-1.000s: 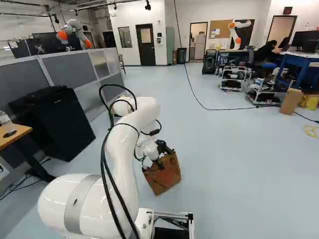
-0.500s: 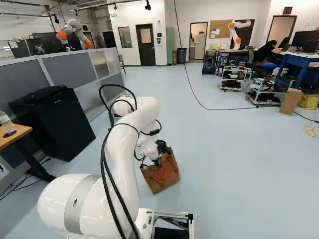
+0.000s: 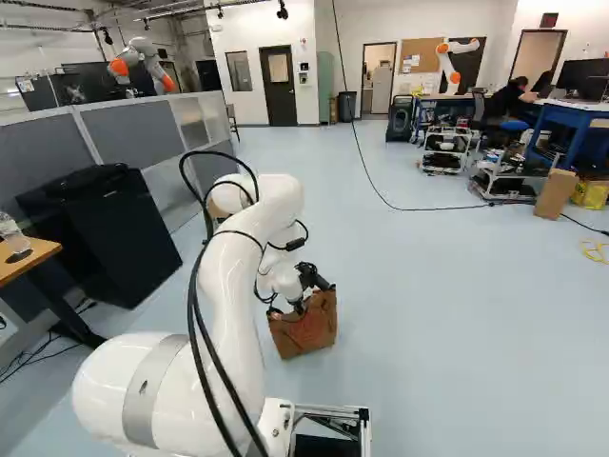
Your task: Pick up the grocery bag from the ground
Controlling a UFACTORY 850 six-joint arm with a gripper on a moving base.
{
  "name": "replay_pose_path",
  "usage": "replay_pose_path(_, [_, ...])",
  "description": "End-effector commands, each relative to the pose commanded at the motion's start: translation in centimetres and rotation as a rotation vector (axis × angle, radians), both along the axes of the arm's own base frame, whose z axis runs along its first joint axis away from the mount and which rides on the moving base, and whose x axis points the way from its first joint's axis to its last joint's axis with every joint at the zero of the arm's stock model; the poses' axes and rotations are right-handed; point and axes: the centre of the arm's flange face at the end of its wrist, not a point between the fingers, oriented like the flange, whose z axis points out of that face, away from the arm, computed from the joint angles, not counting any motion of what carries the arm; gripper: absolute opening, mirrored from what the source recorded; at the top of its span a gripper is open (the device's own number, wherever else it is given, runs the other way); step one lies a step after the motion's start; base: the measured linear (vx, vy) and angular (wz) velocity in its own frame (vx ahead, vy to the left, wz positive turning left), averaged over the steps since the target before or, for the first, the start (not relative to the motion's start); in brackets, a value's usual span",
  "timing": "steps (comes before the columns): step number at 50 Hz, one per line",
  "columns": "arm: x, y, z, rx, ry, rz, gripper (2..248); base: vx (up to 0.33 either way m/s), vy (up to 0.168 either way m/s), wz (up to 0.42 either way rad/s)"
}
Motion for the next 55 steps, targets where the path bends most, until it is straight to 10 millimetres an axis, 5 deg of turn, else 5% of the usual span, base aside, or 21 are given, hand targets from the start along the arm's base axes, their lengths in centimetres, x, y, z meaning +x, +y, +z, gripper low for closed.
replay_pose_path(55, [-1.7, 0.0, 14.9, 0.000, -0.093, 0.000, 25, 0.000, 0.000, 0.000])
